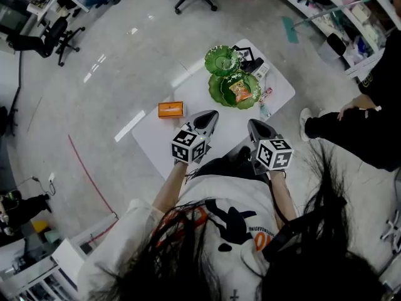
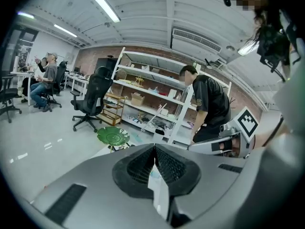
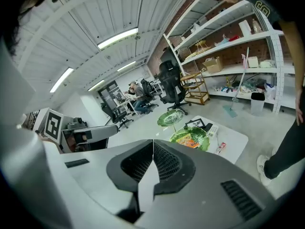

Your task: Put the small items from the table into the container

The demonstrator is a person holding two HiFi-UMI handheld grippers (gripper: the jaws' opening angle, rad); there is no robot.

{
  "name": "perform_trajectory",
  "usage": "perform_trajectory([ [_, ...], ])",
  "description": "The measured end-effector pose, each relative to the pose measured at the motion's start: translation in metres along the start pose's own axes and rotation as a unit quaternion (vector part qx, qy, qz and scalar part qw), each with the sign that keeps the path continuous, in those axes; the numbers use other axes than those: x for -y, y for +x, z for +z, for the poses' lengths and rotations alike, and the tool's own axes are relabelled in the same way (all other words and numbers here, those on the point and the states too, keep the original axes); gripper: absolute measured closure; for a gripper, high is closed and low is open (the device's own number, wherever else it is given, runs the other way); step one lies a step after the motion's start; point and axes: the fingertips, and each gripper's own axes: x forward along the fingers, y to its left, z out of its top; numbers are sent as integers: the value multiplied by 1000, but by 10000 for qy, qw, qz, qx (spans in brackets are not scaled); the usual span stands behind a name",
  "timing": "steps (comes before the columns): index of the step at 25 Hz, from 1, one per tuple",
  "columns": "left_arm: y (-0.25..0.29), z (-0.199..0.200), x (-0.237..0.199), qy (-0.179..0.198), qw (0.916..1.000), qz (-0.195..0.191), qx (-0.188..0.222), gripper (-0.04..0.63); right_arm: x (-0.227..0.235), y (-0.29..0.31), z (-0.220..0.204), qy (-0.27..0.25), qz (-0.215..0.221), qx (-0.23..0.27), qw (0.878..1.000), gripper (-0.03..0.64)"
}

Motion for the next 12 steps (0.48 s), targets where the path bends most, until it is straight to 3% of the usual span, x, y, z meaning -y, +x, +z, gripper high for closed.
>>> perform_trajectory([
  [7, 12, -9, 8, 380, 9983, -336, -295, 586, 10, -6, -9, 198, -267, 78, 9994, 601],
  [12, 30, -21, 25, 857, 9920, -723, -585, 584, 28, -24, -18, 386, -610, 169, 9972, 601],
])
